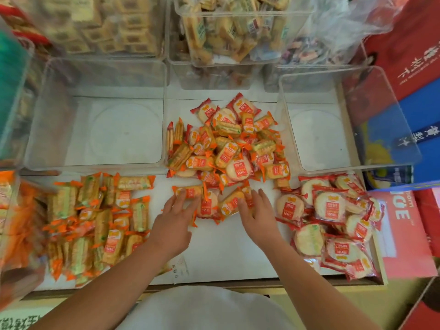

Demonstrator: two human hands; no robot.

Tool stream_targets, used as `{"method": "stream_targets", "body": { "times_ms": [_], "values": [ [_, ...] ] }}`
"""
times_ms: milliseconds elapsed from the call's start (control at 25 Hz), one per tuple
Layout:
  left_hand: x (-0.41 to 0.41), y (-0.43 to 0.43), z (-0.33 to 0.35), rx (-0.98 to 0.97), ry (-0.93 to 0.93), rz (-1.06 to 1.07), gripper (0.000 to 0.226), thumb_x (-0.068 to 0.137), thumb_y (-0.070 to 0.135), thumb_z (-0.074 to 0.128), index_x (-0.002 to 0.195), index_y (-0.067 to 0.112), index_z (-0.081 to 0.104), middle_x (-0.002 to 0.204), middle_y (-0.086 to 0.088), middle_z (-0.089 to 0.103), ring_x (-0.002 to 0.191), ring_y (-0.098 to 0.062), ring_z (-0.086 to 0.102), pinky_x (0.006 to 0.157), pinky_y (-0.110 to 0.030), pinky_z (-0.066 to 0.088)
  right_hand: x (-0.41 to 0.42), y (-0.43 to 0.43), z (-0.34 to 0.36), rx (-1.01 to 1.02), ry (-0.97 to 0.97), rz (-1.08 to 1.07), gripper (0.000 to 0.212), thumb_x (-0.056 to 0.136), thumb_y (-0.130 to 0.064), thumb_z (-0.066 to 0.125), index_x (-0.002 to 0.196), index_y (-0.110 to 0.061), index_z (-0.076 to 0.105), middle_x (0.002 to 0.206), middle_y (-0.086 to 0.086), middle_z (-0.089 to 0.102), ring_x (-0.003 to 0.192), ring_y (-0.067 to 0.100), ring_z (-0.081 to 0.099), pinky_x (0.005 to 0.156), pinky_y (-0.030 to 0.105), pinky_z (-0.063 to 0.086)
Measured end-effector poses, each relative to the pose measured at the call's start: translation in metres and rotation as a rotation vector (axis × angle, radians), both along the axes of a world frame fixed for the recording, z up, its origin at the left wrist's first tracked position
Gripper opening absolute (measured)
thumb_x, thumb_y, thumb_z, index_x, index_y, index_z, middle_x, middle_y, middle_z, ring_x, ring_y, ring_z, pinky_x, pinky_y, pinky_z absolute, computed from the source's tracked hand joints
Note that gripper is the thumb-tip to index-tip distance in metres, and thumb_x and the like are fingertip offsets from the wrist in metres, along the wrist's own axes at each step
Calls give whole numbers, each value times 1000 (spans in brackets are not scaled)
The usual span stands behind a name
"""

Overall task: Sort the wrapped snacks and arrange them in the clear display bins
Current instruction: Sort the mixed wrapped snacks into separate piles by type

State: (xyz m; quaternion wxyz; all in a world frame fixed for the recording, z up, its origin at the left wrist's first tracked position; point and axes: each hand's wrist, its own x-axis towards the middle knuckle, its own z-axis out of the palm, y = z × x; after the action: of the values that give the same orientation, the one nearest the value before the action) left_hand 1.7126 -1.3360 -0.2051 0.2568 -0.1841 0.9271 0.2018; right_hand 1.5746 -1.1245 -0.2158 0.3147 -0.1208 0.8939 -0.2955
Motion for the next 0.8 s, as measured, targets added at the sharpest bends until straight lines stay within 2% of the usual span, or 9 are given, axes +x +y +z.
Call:
{"method": "stream_targets", "body": {
  "times_ms": [160,240,320,400,480,560,600,720,800],
  "values": [
    [17,-4,-3,-93,49,-19,105,81,18,74,161,39,10,157,-2,23,131,-28,39,82,-34,58,-39,13,-10,188,351,22,67,96,-50,48,144,-3,49,154,26,38,147,46,30,118,59,31],
    [16,-7,-8,-156,95,-12,99,72,23,85,155,33,31,150,-5,37,128,-31,45,92,-43,56,-65,11,-10,322,300,-5,66,94,-50,48,139,-2,51,150,24,42,142,45,35,117,58,32],
    [15,-10,-14,-110,152,-2,87,73,27,87,149,27,45,161,-7,35,145,-36,37,113,-51,43,-74,11,-10,351,291,-13,56,98,-43,56,135,-2,52,145,23,45,135,45,42,110,56,41],
    [16,-9,-19,-50,179,-6,73,78,28,84,142,22,51,163,-6,36,149,-32,35,121,-46,35,-78,13,-11,304,340,41,41,98,-32,60,128,-4,56,136,19,47,118,42,55,92,50,52],
    [19,-8,-21,-22,202,27,58,76,31,85,126,20,57,144,-1,52,130,-29,55,106,-38,49,-81,13,-11,267,349,80,26,97,-22,61,120,-8,61,132,13,48,98,38,63,73,41,54],
    [22,-9,-17,-9,178,94,51,76,37,84,114,22,54,121,4,53,103,-22,58,81,-31,51,-84,11,-11,238,328,60,19,96,-18,63,113,-10,63,131,10,48,90,35,64,67,36,51],
    [23,-9,-16,-9,167,120,51,76,41,83,114,22,53,116,4,52,98,-21,57,76,-31,50,-84,9,-9,215,326,50,18,95,-20,64,111,-10,63,130,10,48,91,34,64,67,36,50],
    [29,-10,-14,-7,138,196,67,78,45,81,133,22,50,125,1,55,110,-25,58,85,-35,53,-82,9,-6,205,329,146,38,92,-19,64,130,-13,58,132,11,50,105,34,60,73,42,56],
    [28,-11,-10,17,114,269,87,78,46,82,150,23,41,136,-1,56,121,-26,55,95,-38,52,-84,13,-6,326,338,254,55,89,-15,63,143,-18,52,133,13,50,114,36,56,82,45,56]
  ]
}}
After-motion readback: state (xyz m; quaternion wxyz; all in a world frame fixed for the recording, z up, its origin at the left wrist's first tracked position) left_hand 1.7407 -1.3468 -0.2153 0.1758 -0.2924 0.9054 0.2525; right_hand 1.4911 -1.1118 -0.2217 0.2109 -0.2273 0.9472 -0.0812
